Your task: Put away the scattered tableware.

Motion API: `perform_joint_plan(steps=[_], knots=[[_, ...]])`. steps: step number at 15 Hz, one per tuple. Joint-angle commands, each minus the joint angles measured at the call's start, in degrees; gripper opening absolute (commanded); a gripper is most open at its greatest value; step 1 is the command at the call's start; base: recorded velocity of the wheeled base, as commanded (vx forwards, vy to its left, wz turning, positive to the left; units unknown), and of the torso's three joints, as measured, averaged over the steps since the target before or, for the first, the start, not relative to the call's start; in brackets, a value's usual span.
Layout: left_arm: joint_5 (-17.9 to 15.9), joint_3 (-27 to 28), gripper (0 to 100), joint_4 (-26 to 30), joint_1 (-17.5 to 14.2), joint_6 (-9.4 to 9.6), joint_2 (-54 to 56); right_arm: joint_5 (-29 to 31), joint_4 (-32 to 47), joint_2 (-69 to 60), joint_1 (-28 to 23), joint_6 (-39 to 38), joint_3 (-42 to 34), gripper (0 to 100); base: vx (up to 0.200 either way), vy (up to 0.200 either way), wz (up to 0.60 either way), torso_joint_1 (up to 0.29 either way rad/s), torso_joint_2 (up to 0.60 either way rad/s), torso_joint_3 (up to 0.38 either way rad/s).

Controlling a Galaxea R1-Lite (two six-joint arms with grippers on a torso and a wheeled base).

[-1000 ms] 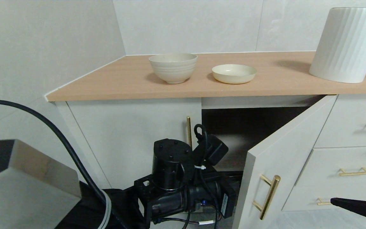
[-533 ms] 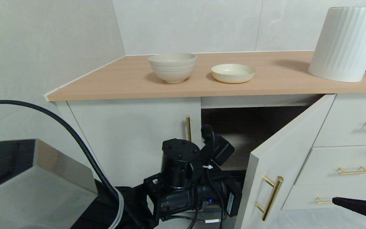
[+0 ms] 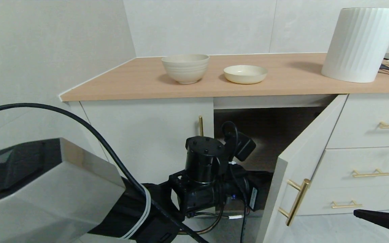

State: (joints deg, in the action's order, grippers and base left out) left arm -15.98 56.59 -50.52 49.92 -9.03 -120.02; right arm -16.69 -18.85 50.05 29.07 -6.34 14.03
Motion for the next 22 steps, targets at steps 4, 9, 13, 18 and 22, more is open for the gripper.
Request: perform_joint_plan(steps=[4,9,13,18,22], knots=[[0.43,2.65,0,0.86,0.09,-0.02,-1.45,-0.01,-0.05,-0.66,0.02,0.01,0.12,100,0.0,0.0,0.0,0.0,0.0,0.0],[1.48,4.67,0,2.35,8.79,-0.28,-0.92,-6.6,-0.05,-5.49,3.01,-0.34,0.56,100,0.0,0.0,0.0,0.0,0.0,0.0],[4.47,8.54,0,6.31,16.0,-0.37,0.49,-14.42,2.85,-9.19,3.44,-1.04,1.44,100,0.0,0.0,0.0,0.0,0.0,0.0],[11.06,3.97,0,5.25,7.21,-1.25,3.03,-14.86,4.26,-8.48,3.53,-1.04,3.2,100,0.0,0.0,0.0,0.0,0.0,0.0],[12.2,-3.41,0,4.29,-5.45,0.95,12.53,-13.46,5.31,5.32,3.27,-3.24,15.06,100,0.0,0.0,0.0,0.0,0.0,0.0]])
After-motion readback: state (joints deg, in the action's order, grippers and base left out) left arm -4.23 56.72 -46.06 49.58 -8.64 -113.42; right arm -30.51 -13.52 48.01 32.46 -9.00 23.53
